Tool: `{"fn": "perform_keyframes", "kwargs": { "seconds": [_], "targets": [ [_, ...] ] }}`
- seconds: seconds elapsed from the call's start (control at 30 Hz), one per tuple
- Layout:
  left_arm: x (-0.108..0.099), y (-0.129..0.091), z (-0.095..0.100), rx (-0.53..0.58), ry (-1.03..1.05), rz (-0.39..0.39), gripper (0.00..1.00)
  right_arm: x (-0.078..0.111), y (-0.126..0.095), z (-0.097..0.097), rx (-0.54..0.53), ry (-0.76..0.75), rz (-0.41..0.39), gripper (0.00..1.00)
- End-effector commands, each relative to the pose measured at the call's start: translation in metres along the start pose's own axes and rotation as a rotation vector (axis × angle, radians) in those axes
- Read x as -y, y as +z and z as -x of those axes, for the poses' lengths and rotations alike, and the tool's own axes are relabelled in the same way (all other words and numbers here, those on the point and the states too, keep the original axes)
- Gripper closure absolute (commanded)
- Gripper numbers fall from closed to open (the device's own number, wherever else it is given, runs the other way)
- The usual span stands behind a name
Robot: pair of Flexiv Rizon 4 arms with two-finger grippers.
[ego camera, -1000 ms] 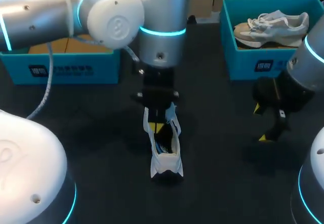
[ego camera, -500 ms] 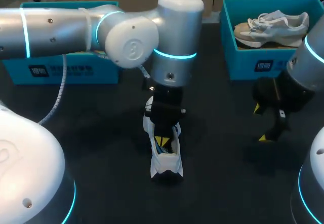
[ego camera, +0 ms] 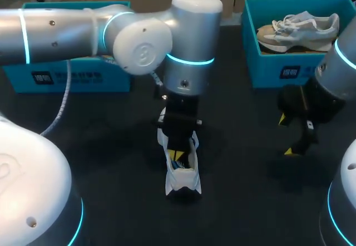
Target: Take the shoe out of the shoebox, open the shoe tongue, remove and reinsert the insole, then place the shoe into the shoebox
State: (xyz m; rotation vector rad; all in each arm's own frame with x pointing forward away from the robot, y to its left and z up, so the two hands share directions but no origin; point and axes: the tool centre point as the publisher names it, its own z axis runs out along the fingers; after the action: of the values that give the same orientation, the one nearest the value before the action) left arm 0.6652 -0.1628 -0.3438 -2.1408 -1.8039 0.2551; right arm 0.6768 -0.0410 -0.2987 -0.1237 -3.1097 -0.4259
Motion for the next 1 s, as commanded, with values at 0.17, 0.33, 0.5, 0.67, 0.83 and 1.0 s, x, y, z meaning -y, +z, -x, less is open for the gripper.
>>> {"fn": "perform_keyframes", "kwargs": {
  "seconds": [0.17, 0.33, 0.5, 0.67, 0.83, 1.0],
  "targets": [
    [-0.001, 0.013, -0.005, 0.002, 0.005, -0.004, 1.0, 0.001, 0.001, -0.001, 0.002, -0.002, 0.001, 0.0],
    [-0.005, 0.022, -0.005, 0.003, 0.0, -0.008, 1.0, 0.001, 0.001, -0.001, 0.002, -0.002, 0.001, 0.0],
    [-0.007, 0.033, -0.003, -0.01, -0.004, -0.015, 1.0, 0.001, 0.001, -0.001, 0.002, -0.002, 0.001, 0.0],
    [-0.009, 0.043, -0.001, -0.03, -0.014, -0.019, 1.0, 0.001, 0.001, -0.001, 0.002, -0.002, 0.001, 0.0],
    [-0.007, 0.031, -0.002, -0.008, -0.025, -0.001, 1.0, 0.001, 0.001, -0.001, 0.002, -0.002, 0.001, 0.0],
    [-0.006, 0.013, -0.002, 0.003, -0.02, 0.02, 1.0, 0.001, 0.001, -0.001, 0.002, -0.002, 0.001, 0.0]
  ]
}}
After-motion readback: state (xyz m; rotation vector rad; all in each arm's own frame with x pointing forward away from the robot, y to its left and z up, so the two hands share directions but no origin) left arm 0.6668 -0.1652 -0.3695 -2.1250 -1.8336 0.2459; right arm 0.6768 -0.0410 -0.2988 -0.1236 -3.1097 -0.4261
